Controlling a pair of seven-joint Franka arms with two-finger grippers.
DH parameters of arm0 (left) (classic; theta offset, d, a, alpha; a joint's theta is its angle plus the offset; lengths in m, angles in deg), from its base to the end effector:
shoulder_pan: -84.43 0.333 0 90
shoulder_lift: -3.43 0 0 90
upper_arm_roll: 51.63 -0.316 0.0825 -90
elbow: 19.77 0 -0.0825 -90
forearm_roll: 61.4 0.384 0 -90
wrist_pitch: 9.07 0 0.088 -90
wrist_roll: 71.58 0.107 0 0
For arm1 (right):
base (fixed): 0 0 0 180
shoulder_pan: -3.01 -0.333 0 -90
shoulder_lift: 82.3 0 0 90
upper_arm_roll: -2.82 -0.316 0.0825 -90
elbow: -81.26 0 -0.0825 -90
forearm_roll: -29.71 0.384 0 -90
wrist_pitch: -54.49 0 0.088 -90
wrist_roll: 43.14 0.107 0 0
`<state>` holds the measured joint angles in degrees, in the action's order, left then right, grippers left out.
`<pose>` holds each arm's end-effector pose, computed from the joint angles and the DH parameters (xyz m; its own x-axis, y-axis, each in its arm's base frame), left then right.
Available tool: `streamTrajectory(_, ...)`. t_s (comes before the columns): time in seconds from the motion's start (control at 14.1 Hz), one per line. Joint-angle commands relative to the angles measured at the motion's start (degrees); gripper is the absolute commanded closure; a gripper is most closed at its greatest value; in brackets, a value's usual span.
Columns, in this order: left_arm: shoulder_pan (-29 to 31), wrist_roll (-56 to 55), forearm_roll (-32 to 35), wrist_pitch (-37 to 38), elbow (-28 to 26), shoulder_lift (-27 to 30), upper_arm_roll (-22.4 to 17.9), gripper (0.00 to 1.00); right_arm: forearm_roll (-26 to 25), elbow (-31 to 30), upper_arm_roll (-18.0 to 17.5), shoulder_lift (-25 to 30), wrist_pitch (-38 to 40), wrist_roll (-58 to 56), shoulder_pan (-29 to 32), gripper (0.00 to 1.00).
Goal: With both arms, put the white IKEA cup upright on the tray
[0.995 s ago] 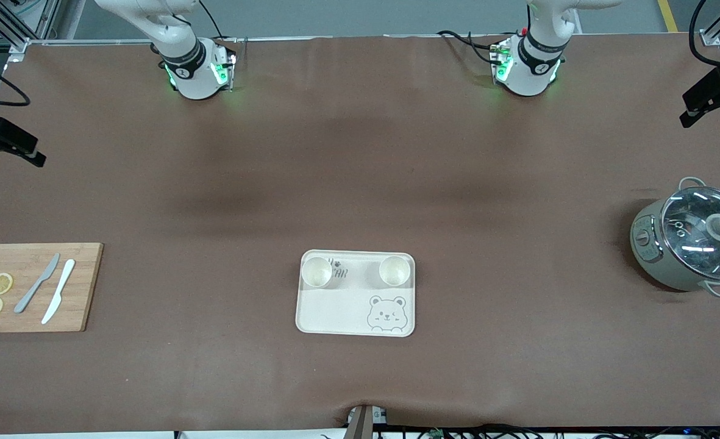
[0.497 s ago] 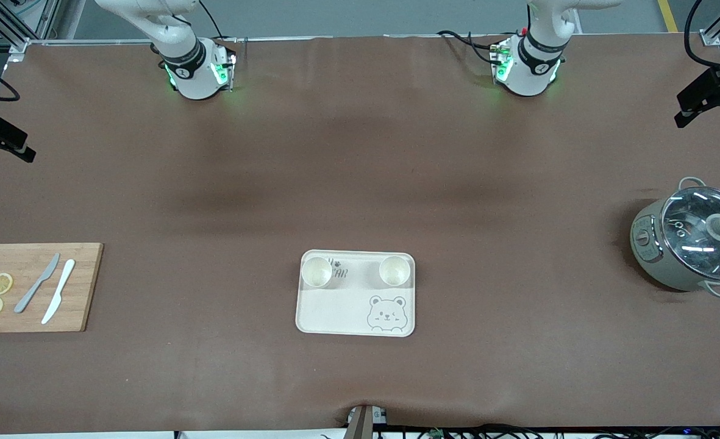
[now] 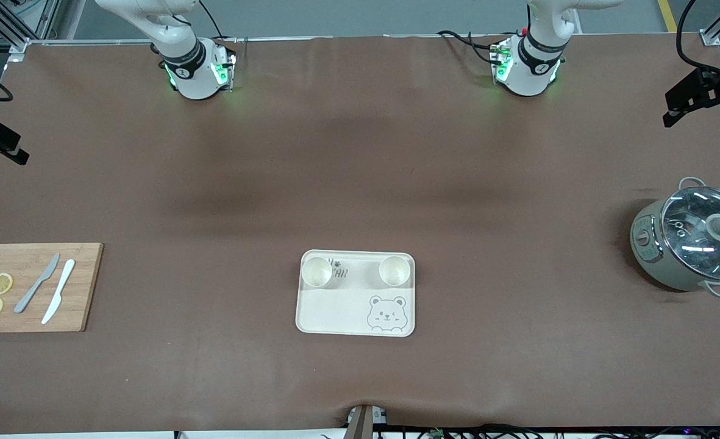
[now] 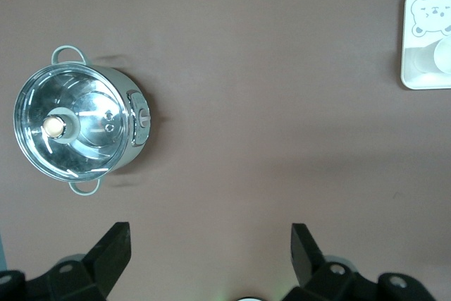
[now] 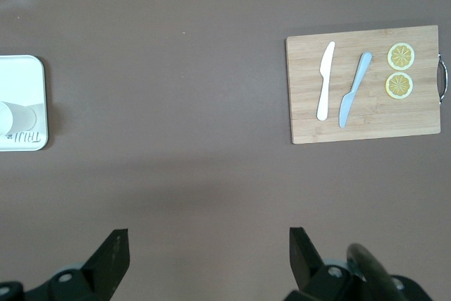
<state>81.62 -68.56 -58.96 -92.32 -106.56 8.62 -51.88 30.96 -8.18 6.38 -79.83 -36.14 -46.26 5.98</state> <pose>0.5122 -0.0178 0.6886 0.9954 -0.0922 0.0267 -0.0910 -0.9949 -0.0432 0.5392 -0.0602 0.6538 0.9961 -0.0596 0.0650 -0.0584 -0.9981 -0.0210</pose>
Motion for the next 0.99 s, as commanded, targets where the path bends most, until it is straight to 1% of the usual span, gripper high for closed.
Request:
streamTrajectory(0.0,0.26,1.19,-1.48,0.02,-0.3,0.52,0.25,0.0,-0.81,1.81,-0.75,-0.71,1.16,-0.4,0.72,0.0)
streamTrajectory(0.28,0.35,0.23,-1.48,0.02,-1.09,0.61,1.65,0.0,-0.9,1.81,-0.75,-0.71,1.16,-0.4,0.81,0.0)
streamTrajectory(0.43,0.79,0.22,-1.48,0.1,-1.62,0.87,1.74,0.0,-0.9,1.81,-0.66,-0.71,1.16,-0.4,0.89,0.0)
streamTrajectory(0.92,0.7,0.23,-0.34,0.37,-1.01,0.35,1.66,0.0,-0.9,1.72,-0.66,-0.71,1.16,-0.31,1.24,0.0)
